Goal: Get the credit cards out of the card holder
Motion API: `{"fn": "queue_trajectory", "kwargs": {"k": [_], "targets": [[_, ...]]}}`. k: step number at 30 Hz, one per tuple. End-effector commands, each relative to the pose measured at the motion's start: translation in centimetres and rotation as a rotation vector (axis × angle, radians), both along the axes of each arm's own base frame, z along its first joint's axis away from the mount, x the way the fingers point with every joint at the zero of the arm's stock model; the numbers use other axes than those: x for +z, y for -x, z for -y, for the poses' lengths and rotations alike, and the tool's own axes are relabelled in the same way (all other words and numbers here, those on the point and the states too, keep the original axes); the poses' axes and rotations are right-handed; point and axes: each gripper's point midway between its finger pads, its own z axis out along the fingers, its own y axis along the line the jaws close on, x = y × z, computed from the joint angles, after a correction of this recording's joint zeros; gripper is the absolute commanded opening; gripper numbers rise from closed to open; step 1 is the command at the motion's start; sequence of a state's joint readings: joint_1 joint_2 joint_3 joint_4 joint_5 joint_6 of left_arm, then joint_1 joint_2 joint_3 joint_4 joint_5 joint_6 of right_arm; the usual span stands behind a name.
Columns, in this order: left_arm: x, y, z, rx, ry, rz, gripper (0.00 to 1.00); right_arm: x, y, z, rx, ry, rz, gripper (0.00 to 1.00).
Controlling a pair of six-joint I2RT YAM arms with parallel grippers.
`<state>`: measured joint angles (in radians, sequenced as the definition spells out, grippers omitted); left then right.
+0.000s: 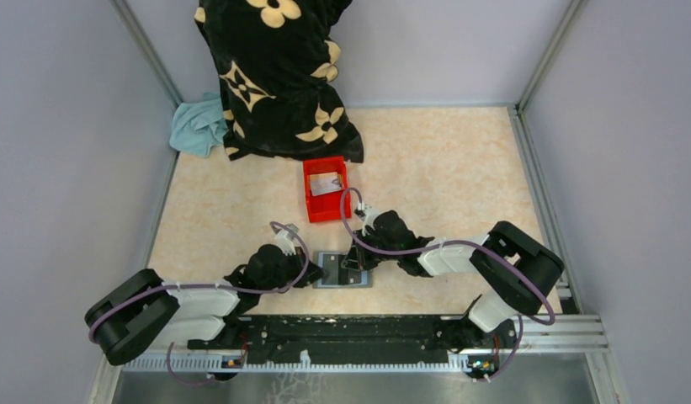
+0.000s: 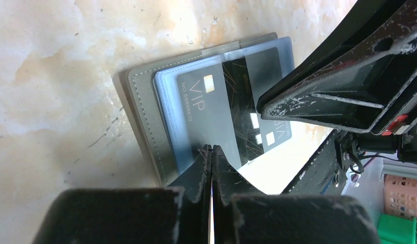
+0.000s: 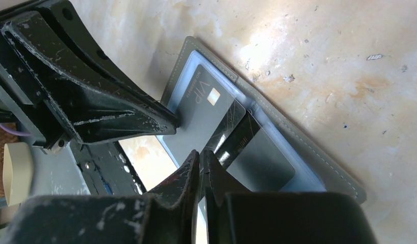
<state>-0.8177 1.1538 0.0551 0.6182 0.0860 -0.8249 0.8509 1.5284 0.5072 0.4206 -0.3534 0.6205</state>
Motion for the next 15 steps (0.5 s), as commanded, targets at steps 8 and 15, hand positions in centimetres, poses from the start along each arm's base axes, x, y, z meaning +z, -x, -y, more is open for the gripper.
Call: {"fn": "queue_trajectory", "kwargs": {"k": [8,15], "targets": [[-2.6,0.1,-1.1,0.002,-0.103,-0.033,0.00,0.8,-1.2,-1.3,-0.025,-0.038,0.026,0.35],[-2.9,0.4,-0.9,-0.006,-0.094,-0.050,0.00,-1.8,-1.3,0.7,-0.094,0.101,-0.017,0.47]]}}
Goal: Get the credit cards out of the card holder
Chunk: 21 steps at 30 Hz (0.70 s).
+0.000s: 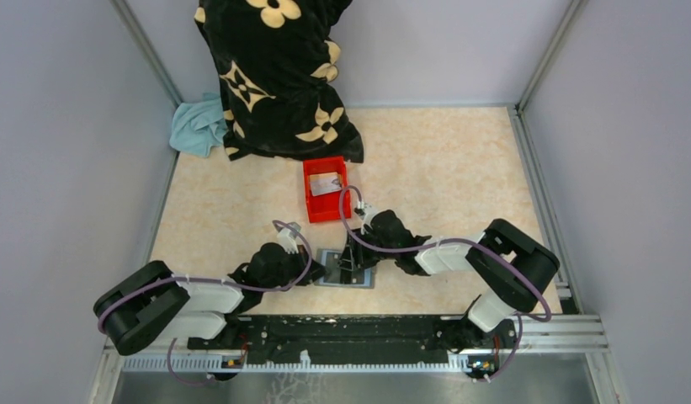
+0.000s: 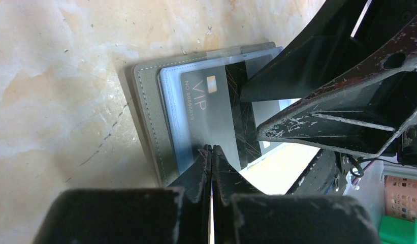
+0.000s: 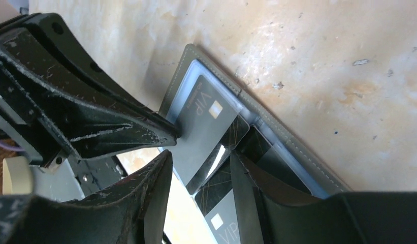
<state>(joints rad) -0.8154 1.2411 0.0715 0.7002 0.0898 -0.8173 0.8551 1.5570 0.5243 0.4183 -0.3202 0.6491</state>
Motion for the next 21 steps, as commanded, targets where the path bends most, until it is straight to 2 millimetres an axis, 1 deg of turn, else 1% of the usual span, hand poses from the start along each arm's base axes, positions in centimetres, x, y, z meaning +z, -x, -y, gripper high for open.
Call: {"fn": "queue_trajectory", "kwargs": {"k": [1,4,6,8,11,12,13,18,21], "targets": [[-2.9,1.0,-1.5,-0.002,-0.099,-0.061,0.00,-1.7,-0.7,1.3,-0.063,0.107,-0.008,0.47],[-2.9,0.9,-1.3,-0.006,-0.095,-0.062,0.00,-2.6,-0.3,1.7,-0.069,0.132,-0.028,0.47],[-2.8,0.9,-1.1,-0.012,-0.090,-0.062,0.00,-2.9,0.2,1.5,-0.050,0.120,-0.044,0.47],[-2.9,0.9,-1.0,-0.020,-0.091,-0.065,0.00,-2.9,0.6,0.8,-0.025,0.088,-0.052,0.47],[-3.0,1.0,-0.8,-0.029,-0.092,-0.071,0.00,-2.0,1.4,-0.5,0.017,-0.015,-0.061,0.47],[-3.0,1.1,-0.8,-0.031,-0.091,-0.074,0.00,-1.2,1.4,-1.0,0.031,-0.059,-0.055,0.46],[-3.1,1.2,-0.8,-0.033,-0.091,-0.078,0.00,-1.7,1.8,-1.1,0.041,-0.068,-0.072,0.46],[-3.3,1.3,-0.9,-0.036,-0.092,-0.084,0.00,0.9,2.6,-2.5,0.103,-0.218,-0.052,0.43],[-3.3,1.2,-0.8,-0.036,-0.091,-0.083,0.00,1.6,2.9,-2.9,0.133,-0.260,-0.051,0.43]]}}
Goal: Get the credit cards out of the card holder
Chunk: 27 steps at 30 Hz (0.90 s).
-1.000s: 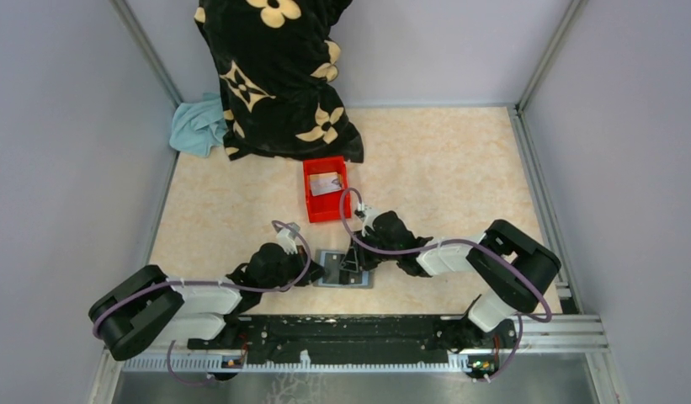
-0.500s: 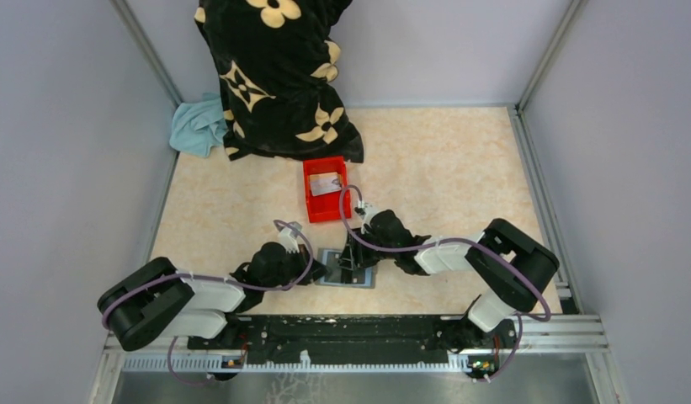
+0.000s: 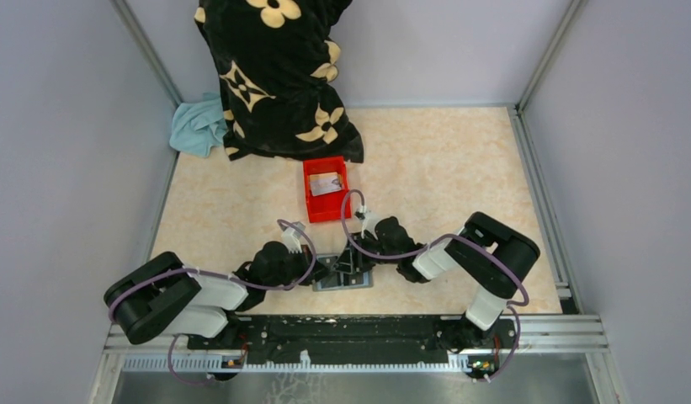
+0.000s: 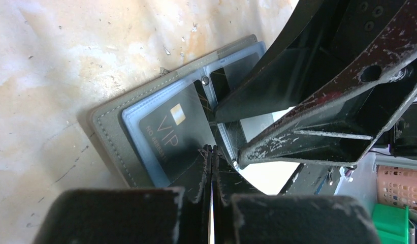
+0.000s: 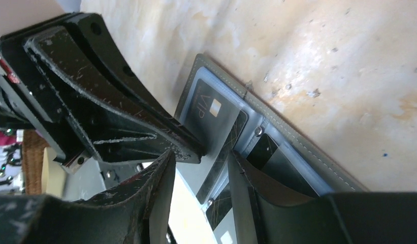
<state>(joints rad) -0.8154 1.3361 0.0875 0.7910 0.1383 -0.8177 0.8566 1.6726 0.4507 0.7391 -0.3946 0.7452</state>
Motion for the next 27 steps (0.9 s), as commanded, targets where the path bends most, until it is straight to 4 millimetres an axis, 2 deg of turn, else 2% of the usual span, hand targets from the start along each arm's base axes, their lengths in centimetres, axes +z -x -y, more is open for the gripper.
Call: {"fn": "queue_trajectory", "kwargs": {"k": [1,8,10,14,17,20,27], "targets": [[-3.2,1.1,-1.9,0.006,-0.115,-0.071,0.00,2.0,2.4,-1.4,0.124,-0.124,-0.022,0.42],[-2.8,1.1,-1.7,0.000,-0.099,-0.065,0.00,1.5,2.1,-0.8,0.096,-0.079,-0.013,0.39],[-2.2,1.2,-1.3,-0.016,-0.072,-0.049,0.00,2.8,1.7,-0.6,0.084,-0.078,0.032,0.39],[-0.2,0.9,-0.4,-0.043,-0.017,-0.006,0.01,3.5,0.9,0.4,0.046,-0.025,0.067,0.38],[1.3,0.5,-0.1,-0.039,0.005,0.028,0.09,3.9,0.0,1.6,-0.003,-0.020,0.078,0.34],[2.3,0.2,0.0,-0.036,0.011,0.048,0.20,3.1,-1.0,3.5,-0.057,0.031,0.080,0.30],[5.3,-0.7,0.9,-0.038,0.058,0.102,0.46,1.2,-1.7,6.3,-0.131,0.164,0.091,0.05]]}}
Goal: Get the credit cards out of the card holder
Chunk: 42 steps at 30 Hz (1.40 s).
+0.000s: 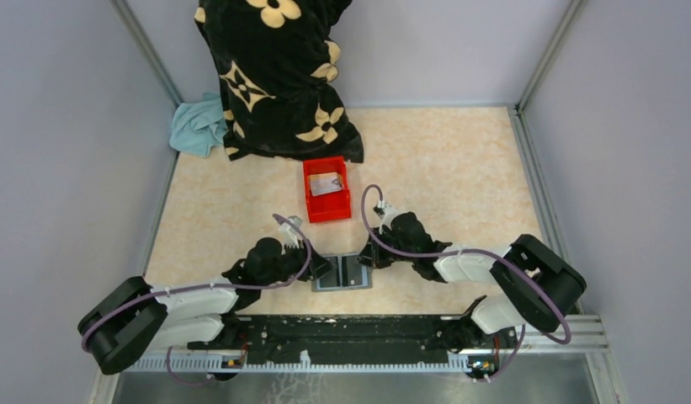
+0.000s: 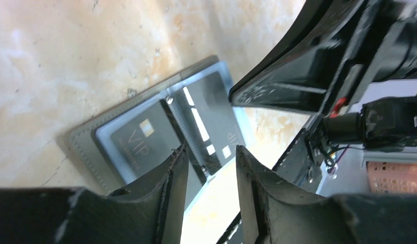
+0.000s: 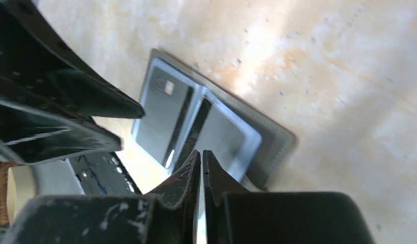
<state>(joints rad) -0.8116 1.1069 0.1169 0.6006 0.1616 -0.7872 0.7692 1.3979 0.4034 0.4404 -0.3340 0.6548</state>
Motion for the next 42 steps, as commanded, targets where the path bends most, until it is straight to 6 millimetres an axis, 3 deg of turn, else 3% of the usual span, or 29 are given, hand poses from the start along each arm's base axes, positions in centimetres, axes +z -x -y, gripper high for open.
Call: {"fn": "queue_trajectory", "kwargs": {"k": [1,15,32,37,39,42], "targets": [[2.0,-1.0,0.9,-0.010,0.020,0.042,0.47,-0.7,-0.4,1.6,-0.036,0.074,0.037,0.03],[0.1,-0.5,3.4,-0.092,0.079,-0.046,0.48,-3.8,0.6,3.3,-0.069,0.140,-0.017,0.00],[-2.6,0.5,4.0,-0.117,0.098,-0.158,0.51,-3.9,0.9,3.1,-0.056,0.123,-0.020,0.00],[-2.2,0.7,4.4,-0.134,0.137,-0.163,0.51,-4.0,0.9,3.1,-0.054,0.124,-0.022,0.00],[-1.8,0.8,4.5,-0.140,0.165,-0.161,0.48,-4.1,1.0,3.1,-0.054,0.123,-0.023,0.00],[-1.4,1.0,4.8,-0.146,0.201,-0.169,0.29,-4.2,1.0,3.1,-0.052,0.124,-0.026,0.00]]}}
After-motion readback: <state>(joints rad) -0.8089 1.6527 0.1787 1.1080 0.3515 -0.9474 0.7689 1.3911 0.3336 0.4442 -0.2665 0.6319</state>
